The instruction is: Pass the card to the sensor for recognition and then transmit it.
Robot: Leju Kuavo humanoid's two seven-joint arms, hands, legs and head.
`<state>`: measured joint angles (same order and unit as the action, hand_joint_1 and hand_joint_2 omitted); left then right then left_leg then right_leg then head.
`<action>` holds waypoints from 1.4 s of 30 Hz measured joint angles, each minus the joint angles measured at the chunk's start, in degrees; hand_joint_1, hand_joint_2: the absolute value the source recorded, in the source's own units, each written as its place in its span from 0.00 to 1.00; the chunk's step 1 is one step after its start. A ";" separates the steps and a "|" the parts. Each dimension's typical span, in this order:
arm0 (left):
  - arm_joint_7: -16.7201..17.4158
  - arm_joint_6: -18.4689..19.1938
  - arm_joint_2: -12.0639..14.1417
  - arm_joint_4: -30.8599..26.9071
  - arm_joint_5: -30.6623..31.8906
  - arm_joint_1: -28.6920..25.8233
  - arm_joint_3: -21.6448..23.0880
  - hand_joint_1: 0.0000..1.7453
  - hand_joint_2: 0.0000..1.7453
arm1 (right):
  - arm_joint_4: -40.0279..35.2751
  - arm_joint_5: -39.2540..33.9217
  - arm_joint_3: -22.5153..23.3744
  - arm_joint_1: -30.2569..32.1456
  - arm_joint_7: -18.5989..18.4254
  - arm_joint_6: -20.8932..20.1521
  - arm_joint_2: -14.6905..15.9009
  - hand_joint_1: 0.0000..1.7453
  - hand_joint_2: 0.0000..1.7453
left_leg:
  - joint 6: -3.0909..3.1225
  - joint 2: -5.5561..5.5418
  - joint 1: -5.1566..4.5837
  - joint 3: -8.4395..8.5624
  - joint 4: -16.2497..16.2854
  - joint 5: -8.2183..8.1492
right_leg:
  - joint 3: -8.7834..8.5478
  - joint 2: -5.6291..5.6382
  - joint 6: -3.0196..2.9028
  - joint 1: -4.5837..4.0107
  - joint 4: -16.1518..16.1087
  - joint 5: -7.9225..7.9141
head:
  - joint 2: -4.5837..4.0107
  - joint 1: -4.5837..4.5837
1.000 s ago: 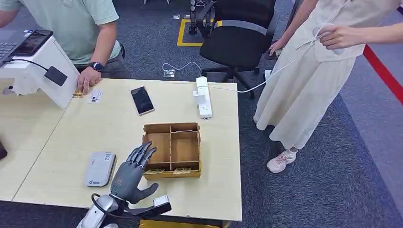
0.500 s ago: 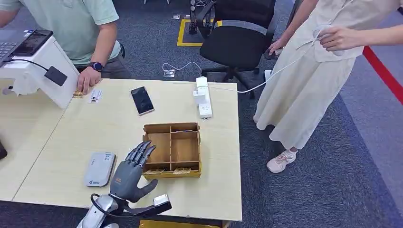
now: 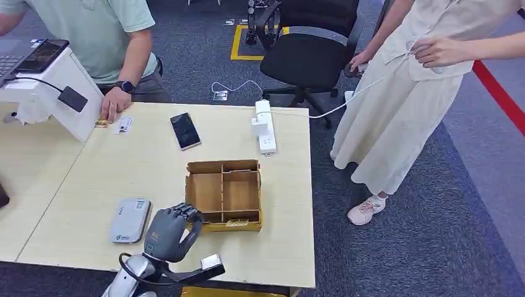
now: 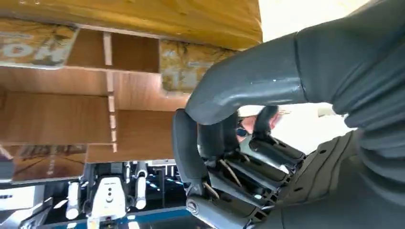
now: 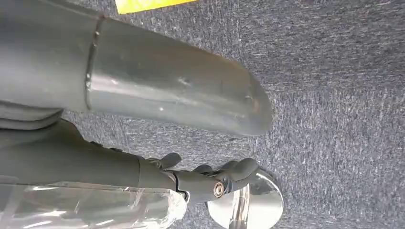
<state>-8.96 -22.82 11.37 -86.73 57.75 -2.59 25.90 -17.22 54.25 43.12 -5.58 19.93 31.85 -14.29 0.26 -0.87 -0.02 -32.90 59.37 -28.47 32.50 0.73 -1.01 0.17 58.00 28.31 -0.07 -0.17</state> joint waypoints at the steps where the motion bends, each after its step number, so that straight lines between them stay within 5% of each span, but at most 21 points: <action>1: 0.00 0.04 -0.02 0.02 -0.09 0.00 0.00 1.00 1.00 | -0.02 -0.15 -0.07 0.00 0.02 0.00 0.00 0.00 0.00 | 0.00 0.00 0.00 0.00 0.00 0.00 | 0.00 0.00 0.00 0.00 0.00 0.00 | 0.00 -0.02; 9: -0.87 1.57 -0.17 1.14 -0.17 0.01 0.02 1.00 1.00 | -0.07 -0.87 -0.37 0.00 0.04 0.09 0.00 0.00 0.00 | 0.00 0.01 0.00 0.01 0.00 0.00 | 0.00 0.01 0.00 0.00 0.00 0.00 | 0.00 0.00; 10: -0.87 1.64 -0.17 1.38 -0.17 0.02 0.04 0.89 1.00 | -0.07 -0.94 -0.37 0.00 0.04 0.15 0.00 0.00 0.00 | 0.00 0.01 0.00 0.01 0.00 0.00 | 0.00 0.01 0.00 0.00 0.00 0.00 | 0.00 -0.02; 11: -0.87 1.73 -0.17 1.55 -0.17 0.02 0.04 0.06 1.00 | -0.07 -0.96 -0.37 -0.01 0.09 0.15 0.00 0.00 0.00 | 0.00 0.01 0.00 0.01 0.00 0.00 | 0.00 0.01 0.00 0.00 0.00 0.00 | 0.00 0.00; 12: -0.87 1.75 -0.17 1.79 -0.17 0.03 0.07 0.00 1.00 | -0.09 -1.09 -0.39 -0.01 0.13 0.17 0.00 0.00 0.00 | 0.00 0.01 0.00 0.01 0.00 0.00 | 0.00 0.01 0.00 0.00 0.00 0.00 | 0.00 0.00; 42: 0.44 -2.99 0.98 0.85 0.39 -0.93 -0.72 0.00 1.00 | -0.46 -3.67 -0.41 0.60 0.63 0.92 0.48 0.00 0.00 | 0.00 0.00 0.00 -0.01 -0.01 0.00 | 0.00 0.00 0.01 0.00 0.00 0.01 | 0.02 0.00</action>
<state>-8.52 -25.81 12.35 -85.88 58.14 -3.53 25.18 -17.68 50.58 42.71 -4.98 20.57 32.76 -13.81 0.26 -0.87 -0.02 -32.90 59.36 -28.48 32.50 0.73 -1.00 0.17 58.01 28.33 -0.05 -0.17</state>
